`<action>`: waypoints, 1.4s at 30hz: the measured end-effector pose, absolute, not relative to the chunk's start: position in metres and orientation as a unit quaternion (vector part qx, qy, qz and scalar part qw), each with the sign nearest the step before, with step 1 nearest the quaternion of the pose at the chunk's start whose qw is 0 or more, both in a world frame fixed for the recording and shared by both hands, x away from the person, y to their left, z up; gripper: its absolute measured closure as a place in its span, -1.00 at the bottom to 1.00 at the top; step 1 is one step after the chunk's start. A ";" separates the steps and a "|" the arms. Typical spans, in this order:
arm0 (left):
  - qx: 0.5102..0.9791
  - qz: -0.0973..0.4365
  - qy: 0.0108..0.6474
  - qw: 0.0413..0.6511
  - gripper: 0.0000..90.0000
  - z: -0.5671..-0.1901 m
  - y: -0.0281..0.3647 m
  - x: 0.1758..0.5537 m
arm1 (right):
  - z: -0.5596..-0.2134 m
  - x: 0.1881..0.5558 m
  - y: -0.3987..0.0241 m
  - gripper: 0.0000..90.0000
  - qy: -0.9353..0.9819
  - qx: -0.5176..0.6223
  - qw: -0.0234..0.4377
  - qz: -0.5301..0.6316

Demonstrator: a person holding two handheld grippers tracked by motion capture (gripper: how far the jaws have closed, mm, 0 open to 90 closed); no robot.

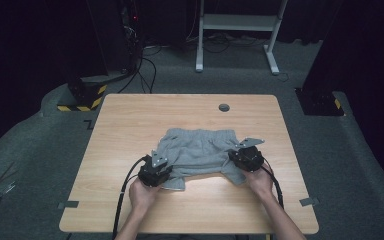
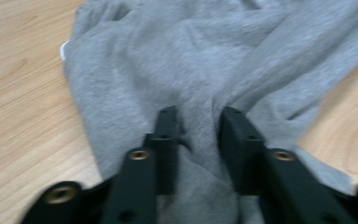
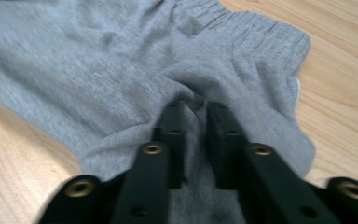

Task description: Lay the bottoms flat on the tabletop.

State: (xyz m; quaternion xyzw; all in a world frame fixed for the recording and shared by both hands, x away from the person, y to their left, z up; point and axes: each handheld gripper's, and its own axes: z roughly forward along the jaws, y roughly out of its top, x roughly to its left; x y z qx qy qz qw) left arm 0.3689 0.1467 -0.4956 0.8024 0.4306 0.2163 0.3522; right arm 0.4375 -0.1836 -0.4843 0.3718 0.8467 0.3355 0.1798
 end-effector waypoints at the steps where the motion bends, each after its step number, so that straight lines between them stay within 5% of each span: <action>1: 0.802 0.216 0.431 0.352 0.35 -0.496 0.147 0.369 | -0.483 0.434 -0.185 0.59 0.843 0.370 0.181 0.346; 7: 0.813 0.234 0.379 0.375 0.18 -0.479 0.125 0.351 | -0.468 0.398 -0.196 0.47 0.831 0.339 0.200 0.392; 14: 0.842 0.214 0.363 0.336 0.16 -0.503 0.094 0.361 | -0.495 0.386 -0.184 0.35 0.863 0.316 0.185 0.348; 17: 0.848 0.216 0.360 0.323 0.27 -0.507 0.093 0.364 | -0.502 0.389 -0.182 0.42 0.866 0.316 0.184 0.341; 20: 0.851 0.209 0.363 0.316 0.73 -0.509 0.097 0.369 | -0.507 0.393 -0.181 0.88 0.876 0.308 0.179 0.327; 23: 0.845 0.207 0.365 0.332 0.87 -0.501 0.103 0.367 | -0.501 0.392 -0.185 0.92 0.872 0.308 0.179 0.336; 34: 0.804 0.225 0.388 0.389 0.87 -0.460 0.139 0.369 | -0.440 0.402 -0.211 0.92 0.822 0.331 0.233 0.401; 38: 0.819 0.232 0.414 0.324 0.76 -0.486 0.130 0.392 | -0.456 0.429 -0.200 0.92 0.838 0.355 0.219 0.352; 42: 0.811 0.236 0.416 0.336 0.42 -0.483 0.128 0.388 | -0.482 0.446 -0.187 0.79 0.854 0.373 0.208 0.299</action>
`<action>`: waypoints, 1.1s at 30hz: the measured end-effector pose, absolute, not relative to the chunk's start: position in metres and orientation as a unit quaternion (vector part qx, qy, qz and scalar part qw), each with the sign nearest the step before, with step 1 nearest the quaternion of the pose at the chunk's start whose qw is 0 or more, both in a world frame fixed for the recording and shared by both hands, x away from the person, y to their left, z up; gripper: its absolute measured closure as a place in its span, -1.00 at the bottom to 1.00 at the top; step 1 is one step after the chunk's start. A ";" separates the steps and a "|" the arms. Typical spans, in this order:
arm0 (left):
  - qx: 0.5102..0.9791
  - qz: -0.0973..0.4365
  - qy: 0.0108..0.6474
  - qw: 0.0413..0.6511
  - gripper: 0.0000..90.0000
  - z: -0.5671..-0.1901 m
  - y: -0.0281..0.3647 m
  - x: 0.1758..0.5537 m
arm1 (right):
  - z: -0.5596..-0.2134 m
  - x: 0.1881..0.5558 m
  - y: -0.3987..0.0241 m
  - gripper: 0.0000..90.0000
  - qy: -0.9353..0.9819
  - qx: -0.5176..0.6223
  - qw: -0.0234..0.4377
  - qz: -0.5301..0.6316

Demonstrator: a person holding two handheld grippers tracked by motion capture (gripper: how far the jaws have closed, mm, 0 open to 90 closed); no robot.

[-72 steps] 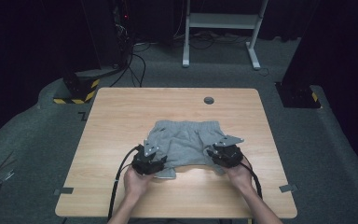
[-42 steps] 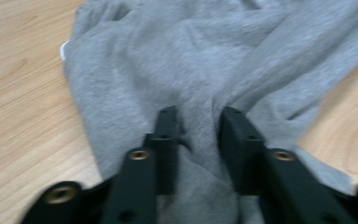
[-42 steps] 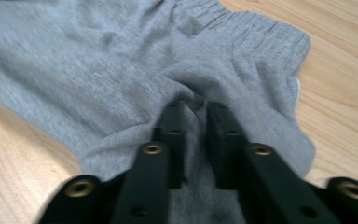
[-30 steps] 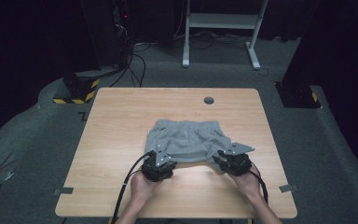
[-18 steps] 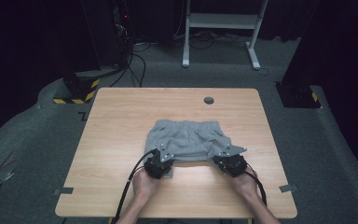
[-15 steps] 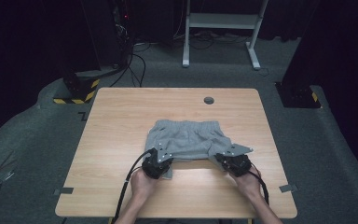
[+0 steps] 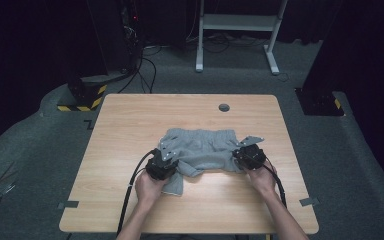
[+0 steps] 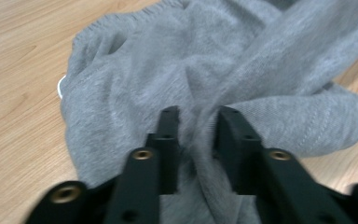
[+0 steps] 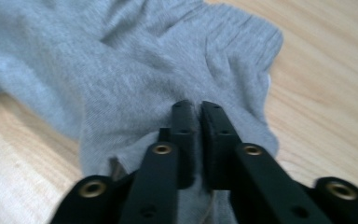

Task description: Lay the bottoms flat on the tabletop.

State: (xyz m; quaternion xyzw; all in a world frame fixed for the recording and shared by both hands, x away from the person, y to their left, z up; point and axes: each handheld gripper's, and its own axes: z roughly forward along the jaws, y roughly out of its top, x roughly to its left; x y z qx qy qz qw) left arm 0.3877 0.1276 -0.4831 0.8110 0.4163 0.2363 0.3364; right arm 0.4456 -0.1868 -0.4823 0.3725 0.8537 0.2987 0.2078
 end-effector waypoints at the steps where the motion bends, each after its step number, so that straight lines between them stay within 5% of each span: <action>1: 0.810 0.239 0.411 0.343 0.35 -0.480 0.127 0.383 | -0.483 0.444 -0.187 0.73 0.850 0.377 0.207 0.304; 8: 0.820 0.226 0.368 0.375 0.20 -0.465 0.119 0.355 | -0.455 0.406 -0.197 0.61 0.832 0.342 0.229 0.373; 16: 0.852 0.205 0.338 0.343 0.20 -0.495 0.085 0.351 | -0.468 0.368 -0.191 0.67 0.857 0.289 0.183 0.385; 21: 0.853 0.211 0.349 0.326 0.10 -0.505 0.079 0.363 | -0.494 0.381 -0.183 0.29 0.868 0.309 0.182 0.343; 24: 0.852 0.211 0.355 0.321 0.10 -0.508 0.077 0.368 | -0.500 0.390 -0.181 0.27 0.865 0.323 0.184 0.337; 27: 0.853 0.211 0.361 0.312 0.37 -0.513 0.076 0.374 | -0.504 0.398 -0.179 0.49 0.863 0.330 0.189 0.331; 29: 0.854 0.207 0.362 0.312 0.50 -0.513 0.077 0.376 | -0.504 0.403 -0.179 0.88 0.866 0.331 0.183 0.328; 33: 0.856 0.203 0.354 0.317 0.87 -0.506 0.084 0.373 | -0.492 0.399 -0.187 0.97 0.856 0.330 0.191 0.349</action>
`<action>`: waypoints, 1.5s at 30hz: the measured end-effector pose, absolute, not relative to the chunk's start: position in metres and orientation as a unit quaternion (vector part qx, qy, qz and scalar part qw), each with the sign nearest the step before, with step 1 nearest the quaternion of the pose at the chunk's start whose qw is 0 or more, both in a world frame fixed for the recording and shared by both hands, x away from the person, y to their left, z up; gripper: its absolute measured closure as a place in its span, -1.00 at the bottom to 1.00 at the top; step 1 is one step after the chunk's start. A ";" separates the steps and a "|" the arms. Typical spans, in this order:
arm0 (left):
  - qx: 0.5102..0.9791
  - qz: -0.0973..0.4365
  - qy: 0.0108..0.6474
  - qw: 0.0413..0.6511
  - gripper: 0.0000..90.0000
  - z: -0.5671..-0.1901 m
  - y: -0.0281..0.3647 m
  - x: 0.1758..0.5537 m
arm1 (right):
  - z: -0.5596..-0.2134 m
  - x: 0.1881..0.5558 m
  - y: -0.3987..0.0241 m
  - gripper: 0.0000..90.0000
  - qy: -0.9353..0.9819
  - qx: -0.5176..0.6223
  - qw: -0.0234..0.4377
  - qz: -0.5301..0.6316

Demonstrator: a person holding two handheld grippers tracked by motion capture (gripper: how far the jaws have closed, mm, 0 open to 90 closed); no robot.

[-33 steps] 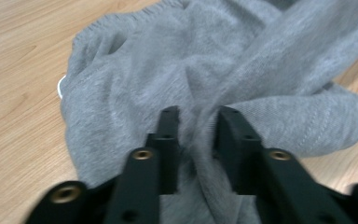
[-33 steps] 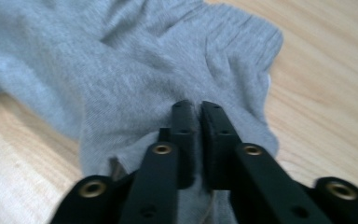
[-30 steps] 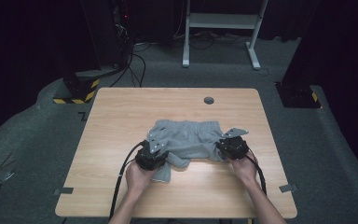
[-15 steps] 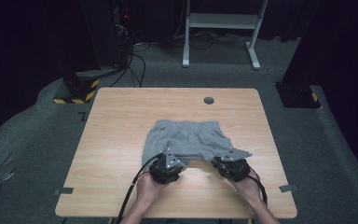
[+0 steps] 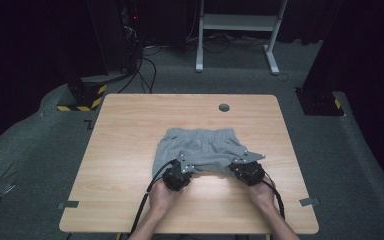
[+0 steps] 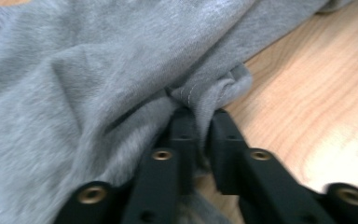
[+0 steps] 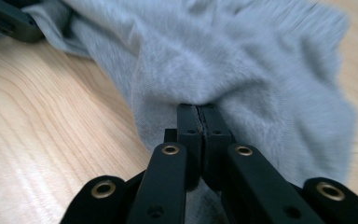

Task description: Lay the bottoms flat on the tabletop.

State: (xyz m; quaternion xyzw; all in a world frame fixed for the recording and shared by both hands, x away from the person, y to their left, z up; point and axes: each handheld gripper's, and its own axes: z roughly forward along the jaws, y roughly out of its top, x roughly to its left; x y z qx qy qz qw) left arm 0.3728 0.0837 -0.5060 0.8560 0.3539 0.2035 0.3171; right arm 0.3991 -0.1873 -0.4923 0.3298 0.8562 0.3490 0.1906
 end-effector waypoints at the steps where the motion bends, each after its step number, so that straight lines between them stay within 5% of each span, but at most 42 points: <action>1: 0.856 0.205 0.351 0.321 0.89 -0.502 0.086 0.370 | -0.487 0.397 -0.190 0.97 0.853 0.328 0.195 0.356; 10: 0.825 0.219 0.348 0.388 0.91 -0.458 0.121 0.352 | -0.444 0.389 -0.205 0.97 0.830 0.321 0.234 0.392; 15: 0.825 0.203 0.380 0.367 0.88 -0.473 0.128 0.370 | -0.453 0.410 -0.196 0.97 0.835 0.343 0.234 0.362; 20: 0.819 0.185 0.416 0.351 0.58 -0.504 0.129 0.377 | -0.489 0.434 -0.188 0.64 0.850 0.385 0.192 0.303; 25: 0.810 0.205 0.415 0.361 0.14 -0.502 0.130 0.360 | -0.467 0.395 -0.202 0.51 0.829 0.358 0.218 0.371; 29: 0.807 0.202 0.417 0.365 0.07 -0.507 0.132 0.349 | -0.458 0.366 -0.206 0.51 0.832 0.320 0.217 0.398; 36: 0.806 0.213 0.423 0.354 0.11 -0.516 0.132 0.352 | -0.503 0.367 -0.185 0.37 0.873 0.307 0.172 0.337; 42: 0.805 0.253 0.422 0.330 0.08 -0.520 0.129 0.376 | -0.514 0.399 -0.176 0.46 0.866 0.334 0.176 0.328; 45: 0.802 0.254 0.436 0.321 0.03 -0.517 0.131 0.392 | -0.513 0.427 -0.170 0.80 0.863 0.347 0.181 0.318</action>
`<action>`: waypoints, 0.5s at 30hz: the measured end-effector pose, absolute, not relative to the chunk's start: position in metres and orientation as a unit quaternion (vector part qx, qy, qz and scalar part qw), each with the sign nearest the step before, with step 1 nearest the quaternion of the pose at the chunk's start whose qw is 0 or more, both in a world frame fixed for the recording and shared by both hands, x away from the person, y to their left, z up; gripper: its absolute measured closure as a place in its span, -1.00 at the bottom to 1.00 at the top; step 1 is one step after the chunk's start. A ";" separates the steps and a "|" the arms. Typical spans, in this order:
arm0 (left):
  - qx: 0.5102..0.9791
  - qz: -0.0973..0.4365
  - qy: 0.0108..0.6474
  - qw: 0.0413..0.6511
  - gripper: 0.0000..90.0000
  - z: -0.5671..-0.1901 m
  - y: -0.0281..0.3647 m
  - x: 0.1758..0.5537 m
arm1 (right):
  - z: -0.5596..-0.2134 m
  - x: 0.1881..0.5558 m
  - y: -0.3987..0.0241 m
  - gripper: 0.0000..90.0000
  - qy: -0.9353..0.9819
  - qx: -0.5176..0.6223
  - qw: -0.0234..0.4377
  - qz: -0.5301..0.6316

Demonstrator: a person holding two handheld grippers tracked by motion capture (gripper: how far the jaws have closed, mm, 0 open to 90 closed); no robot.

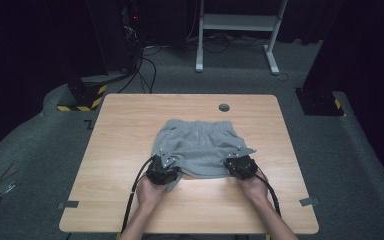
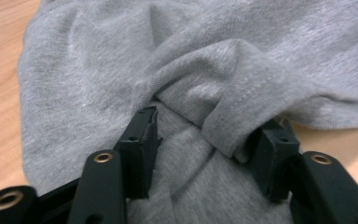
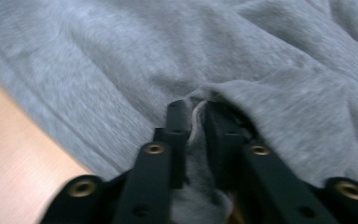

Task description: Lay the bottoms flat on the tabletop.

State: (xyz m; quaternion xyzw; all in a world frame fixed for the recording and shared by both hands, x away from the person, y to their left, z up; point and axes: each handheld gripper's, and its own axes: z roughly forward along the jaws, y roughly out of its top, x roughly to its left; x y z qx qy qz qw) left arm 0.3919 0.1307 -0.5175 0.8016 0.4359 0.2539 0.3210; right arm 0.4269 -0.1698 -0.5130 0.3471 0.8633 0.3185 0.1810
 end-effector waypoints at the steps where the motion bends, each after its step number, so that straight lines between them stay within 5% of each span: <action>1: 0.800 0.253 0.439 0.321 -0.02 -0.515 0.132 0.391 | -0.512 0.435 -0.168 0.84 0.863 0.353 0.180 0.312; 8: 0.791 0.234 0.438 0.358 -0.06 -0.507 0.143 0.358 | -0.502 0.435 -0.167 0.87 0.861 0.353 0.179 0.319; 15: 0.793 0.208 0.453 0.350 -0.03 -0.522 0.153 0.345 | -0.462 0.381 -0.195 0.86 0.847 0.329 0.194 0.370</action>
